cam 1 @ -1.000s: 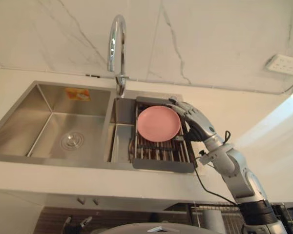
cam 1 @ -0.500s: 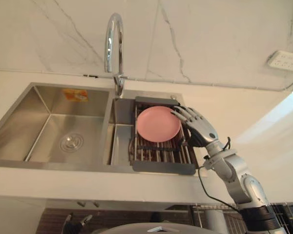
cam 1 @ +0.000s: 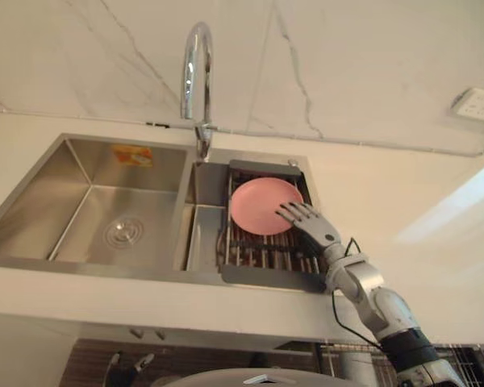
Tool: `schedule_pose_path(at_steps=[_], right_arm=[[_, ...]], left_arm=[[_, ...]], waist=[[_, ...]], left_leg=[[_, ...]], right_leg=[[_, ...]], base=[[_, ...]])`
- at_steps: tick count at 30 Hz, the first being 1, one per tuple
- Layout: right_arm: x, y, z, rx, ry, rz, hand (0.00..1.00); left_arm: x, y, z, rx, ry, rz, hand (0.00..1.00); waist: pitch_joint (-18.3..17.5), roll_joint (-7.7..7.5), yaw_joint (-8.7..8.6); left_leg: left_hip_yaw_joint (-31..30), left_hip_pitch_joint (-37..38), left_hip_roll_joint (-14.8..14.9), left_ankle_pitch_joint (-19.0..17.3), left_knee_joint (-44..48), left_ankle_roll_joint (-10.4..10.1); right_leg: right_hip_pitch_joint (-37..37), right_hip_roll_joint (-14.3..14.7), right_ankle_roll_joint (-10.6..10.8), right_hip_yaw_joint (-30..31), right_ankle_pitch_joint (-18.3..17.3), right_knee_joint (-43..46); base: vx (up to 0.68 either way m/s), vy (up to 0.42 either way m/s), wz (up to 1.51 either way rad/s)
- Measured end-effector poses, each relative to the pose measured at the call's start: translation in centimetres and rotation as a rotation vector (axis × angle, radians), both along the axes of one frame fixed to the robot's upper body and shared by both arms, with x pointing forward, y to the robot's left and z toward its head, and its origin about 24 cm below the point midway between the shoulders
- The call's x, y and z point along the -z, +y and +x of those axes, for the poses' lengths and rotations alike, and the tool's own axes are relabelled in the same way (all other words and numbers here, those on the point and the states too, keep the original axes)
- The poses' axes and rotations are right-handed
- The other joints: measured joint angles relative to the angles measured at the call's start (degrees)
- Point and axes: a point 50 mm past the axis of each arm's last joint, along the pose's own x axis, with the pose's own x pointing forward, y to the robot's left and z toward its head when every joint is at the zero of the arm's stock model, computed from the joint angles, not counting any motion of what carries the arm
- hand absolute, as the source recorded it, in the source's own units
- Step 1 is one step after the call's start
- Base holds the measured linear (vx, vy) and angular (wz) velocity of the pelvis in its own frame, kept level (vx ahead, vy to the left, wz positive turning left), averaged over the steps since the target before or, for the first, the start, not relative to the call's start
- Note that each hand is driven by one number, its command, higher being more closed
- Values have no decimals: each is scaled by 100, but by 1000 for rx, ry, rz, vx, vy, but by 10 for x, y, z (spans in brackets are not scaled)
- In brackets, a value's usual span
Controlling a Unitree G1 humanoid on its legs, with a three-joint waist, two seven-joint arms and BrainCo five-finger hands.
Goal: Walk over to the sink, pick up the cup, carry it to the dishwasher, place the cup inside the dishwasher, then close the dishwasher door
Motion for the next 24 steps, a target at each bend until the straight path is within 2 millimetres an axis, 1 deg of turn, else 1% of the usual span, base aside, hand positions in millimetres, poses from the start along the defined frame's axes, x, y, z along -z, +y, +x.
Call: schedule_pose_path(at_steps=[2,7,11,14,18,19,21,24], right_arm=[[2,-1,1,9,6,-6,0],[8,0,8,12,14,-41,0],[7,1,13,9,-5,-51,0],[14,2,17,5,16,-113,0],[13,1,21,9,11,-148,0],[15,-2,23,21,21,-158,100],[17,-3,26,27,27,-179,100],[19,-3,26,29,33,-206,100]], left_arm=[[0,0,2,1,-4,0,0],[0,1,3,-2,-6,2,0],[0,1,2,-4,7,2,0],[0,1,3,-4,5,2,0],[0,1,4,-3,4,2,0],[0,1,4,-3,3,2,0],[0,1,4,-3,3,1,0],[-2,1,10,2,-23,5,0]], waist=[[-1,-1,40],[-4,-16,69],[6,-55,82],[3,-102,98],[8,-110,121],[13,-117,127],[19,-125,139],[41,-159,182]], left_leg=[[-69,-12,-11,15,-3,7],[-153,-39,-66,63,-13,43],[-249,-80,-96,91,-16,62],[-274,-106,-96,119,-22,59],[-298,-97,-101,178,-107,62],[-303,-97,-102,182,-112,61],[-303,-98,-101,183,-113,61],[-306,-98,-101,183,-118,60]], right_leg=[[3,-9,4,-24,-3,0],[18,-72,15,-130,-6,0],[16,-105,22,-178,-1,-1],[17,-111,21,-236,0,-1],[13,-115,21,-277,0,-1],[14,-117,21,-284,0,-1],[14,-117,21,-286,0,-2],[14,-117,21,-290,0,-2]], base=[[-9,18,11],[-19,22,10],[-28,13,9],[-26,3,9],[-14,2,6],[-15,4,3],[0,0,0],[0,0,0]])
